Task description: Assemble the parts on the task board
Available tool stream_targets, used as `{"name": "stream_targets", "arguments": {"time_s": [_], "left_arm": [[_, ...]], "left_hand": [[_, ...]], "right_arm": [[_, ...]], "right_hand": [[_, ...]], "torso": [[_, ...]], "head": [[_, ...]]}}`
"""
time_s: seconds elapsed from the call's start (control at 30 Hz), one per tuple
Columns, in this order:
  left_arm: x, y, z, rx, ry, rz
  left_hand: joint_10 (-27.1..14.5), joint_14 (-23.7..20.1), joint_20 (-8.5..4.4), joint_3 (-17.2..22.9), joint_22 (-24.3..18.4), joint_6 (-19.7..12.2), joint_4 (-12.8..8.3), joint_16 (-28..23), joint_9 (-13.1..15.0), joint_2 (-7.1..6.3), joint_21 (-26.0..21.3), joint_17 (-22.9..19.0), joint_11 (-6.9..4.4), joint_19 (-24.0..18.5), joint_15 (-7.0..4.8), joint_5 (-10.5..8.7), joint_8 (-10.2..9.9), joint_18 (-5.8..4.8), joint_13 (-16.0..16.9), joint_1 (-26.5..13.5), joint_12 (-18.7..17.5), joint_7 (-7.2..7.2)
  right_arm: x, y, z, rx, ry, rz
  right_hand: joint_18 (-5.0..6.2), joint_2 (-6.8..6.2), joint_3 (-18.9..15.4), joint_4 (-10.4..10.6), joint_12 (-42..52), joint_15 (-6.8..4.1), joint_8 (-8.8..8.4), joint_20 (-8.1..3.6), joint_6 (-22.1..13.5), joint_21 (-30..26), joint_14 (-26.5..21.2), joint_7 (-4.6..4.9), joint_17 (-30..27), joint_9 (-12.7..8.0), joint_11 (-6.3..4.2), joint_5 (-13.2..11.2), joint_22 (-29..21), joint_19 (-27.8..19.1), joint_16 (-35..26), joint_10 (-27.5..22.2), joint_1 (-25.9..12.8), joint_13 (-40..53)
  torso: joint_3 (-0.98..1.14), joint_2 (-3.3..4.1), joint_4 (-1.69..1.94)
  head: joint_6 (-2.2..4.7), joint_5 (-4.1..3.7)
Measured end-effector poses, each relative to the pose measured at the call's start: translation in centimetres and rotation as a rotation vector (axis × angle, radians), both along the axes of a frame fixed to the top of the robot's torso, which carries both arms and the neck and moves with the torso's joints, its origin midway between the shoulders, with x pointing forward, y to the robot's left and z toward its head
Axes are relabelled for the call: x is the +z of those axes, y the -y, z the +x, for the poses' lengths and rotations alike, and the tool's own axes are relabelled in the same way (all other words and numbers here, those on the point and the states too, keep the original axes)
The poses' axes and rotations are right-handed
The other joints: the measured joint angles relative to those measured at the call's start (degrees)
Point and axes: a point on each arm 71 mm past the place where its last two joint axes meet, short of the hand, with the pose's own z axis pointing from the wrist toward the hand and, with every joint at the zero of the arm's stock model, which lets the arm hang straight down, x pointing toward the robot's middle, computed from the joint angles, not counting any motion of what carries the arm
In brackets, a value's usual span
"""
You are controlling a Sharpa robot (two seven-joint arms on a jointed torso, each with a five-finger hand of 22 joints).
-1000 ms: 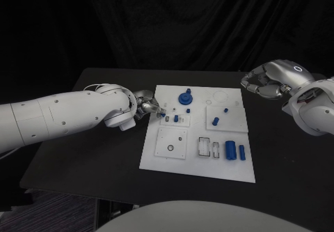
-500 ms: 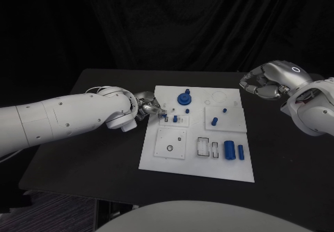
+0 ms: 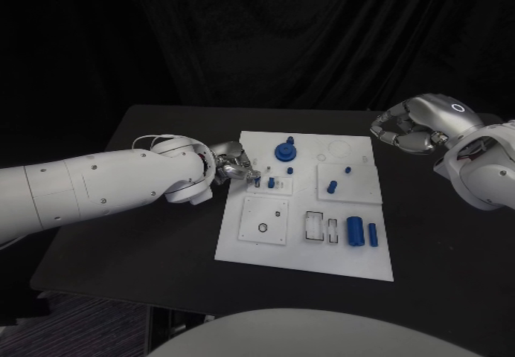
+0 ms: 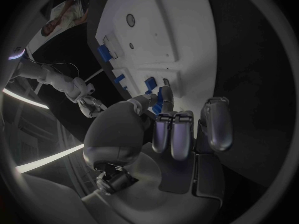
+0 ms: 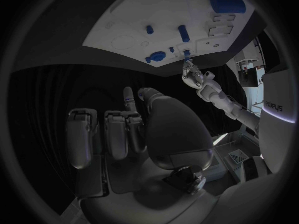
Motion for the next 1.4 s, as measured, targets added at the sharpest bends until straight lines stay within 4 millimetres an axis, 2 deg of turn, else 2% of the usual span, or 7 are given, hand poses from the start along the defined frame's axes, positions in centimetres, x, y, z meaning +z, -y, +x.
{"name": "stream_targets", "arguments": {"time_s": [0.57,1.13,1.4], "left_arm": [[-1.1,-0.1,-0.6,0.012,0.013,0.026],[-1.3,0.0,-0.6,0.019,0.029,0.021],[-1.4,0.0,-0.6,0.018,0.030,0.022]], "left_hand": [[0.0,0.0,0.00,-0.4,0.0,-0.4,0.4,0.0,-0.5,0.23,0.0,0.0,0.00,0.0,0.00,0.60,-0.2,0.00,0.0,0.2,0.0,-0.01],[0.0,0.0,0.00,-0.4,0.0,-0.4,0.4,0.0,-0.6,0.22,0.0,0.0,0.00,0.0,0.00,0.60,-0.2,0.00,0.0,0.2,0.0,-0.02],[0.0,0.0,0.00,-1.3,0.0,-0.1,1.3,0.0,-1.3,0.00,0.0,0.0,0.00,0.0,0.00,0.12,-0.9,0.00,0.0,0.4,0.0,-0.01]], "right_arm": [[0.0,0.0,0.0,-0.001,-0.001,0.000],[0.0,0.1,-0.1,-0.003,-0.002,0.000],[0.0,0.1,-0.1,-0.004,-0.003,0.000]], "right_hand": [[-0.01,-0.21,0.2,-0.2,0.0,0.00,0.00,0.00,0.0,0.0,0.0,0.00,0.0,-0.1,0.00,0.4,0.0,0.0,0.0,0.0,0.2,0.0],[-0.01,-0.04,0.6,-0.6,0.0,0.00,0.00,0.00,0.0,0.0,0.0,0.00,0.0,0.0,0.00,0.8,0.0,0.0,0.0,0.0,0.4,0.0],[0.00,0.02,0.7,-0.7,0.0,0.00,0.00,0.00,0.0,0.0,0.0,0.00,0.0,0.0,0.00,1.1,0.0,0.0,0.0,0.0,0.4,0.0]], "torso": [[-0.02,0.02,0.02],[0.00,-0.01,-0.02],[0.01,-0.04,-0.02]], "head": [[0.00,0.35],[0.00,0.48],[0.00,0.47]]}}
